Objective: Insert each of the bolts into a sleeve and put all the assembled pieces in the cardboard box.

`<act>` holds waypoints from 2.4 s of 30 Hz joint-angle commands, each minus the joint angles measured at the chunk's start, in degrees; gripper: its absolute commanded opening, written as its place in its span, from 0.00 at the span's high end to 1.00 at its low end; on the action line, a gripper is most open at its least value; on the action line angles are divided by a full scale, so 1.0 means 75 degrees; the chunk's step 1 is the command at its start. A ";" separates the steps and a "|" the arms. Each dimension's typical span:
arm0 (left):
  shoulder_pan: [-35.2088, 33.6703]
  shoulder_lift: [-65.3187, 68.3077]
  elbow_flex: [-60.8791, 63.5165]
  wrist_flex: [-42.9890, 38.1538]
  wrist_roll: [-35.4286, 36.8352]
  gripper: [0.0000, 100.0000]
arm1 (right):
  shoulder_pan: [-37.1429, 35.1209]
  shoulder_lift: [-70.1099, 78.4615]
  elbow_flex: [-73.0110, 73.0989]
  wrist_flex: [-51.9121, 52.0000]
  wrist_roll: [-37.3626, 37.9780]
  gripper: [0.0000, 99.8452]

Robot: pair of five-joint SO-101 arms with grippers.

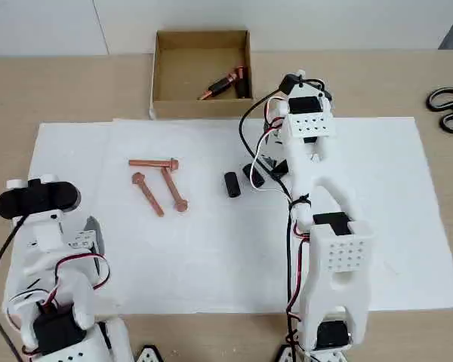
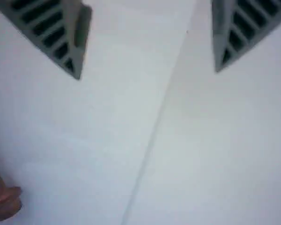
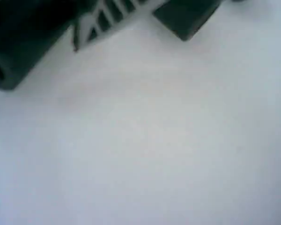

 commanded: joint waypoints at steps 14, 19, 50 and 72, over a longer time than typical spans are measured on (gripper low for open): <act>0.0035 -0.0059 -0.0053 0.0035 -0.0059 0.83 | 0.0416 -0.0123 -0.0293 0.0604 -0.0035 0.86; 0.0035 -0.0059 -0.0053 0.0023 -0.0059 0.83 | 0.0604 -0.0123 -0.0293 0.0627 -0.0012 0.89; 0.0035 -0.0059 -0.0076 0.0035 -0.0059 0.83 | 0.1717 0.1612 -0.2497 0.2198 0.0328 1.00; 0.0047 -0.0059 -0.0076 0.0000 -0.0059 0.83 | 0.0709 -0.0158 -0.1735 0.2303 0.4232 0.99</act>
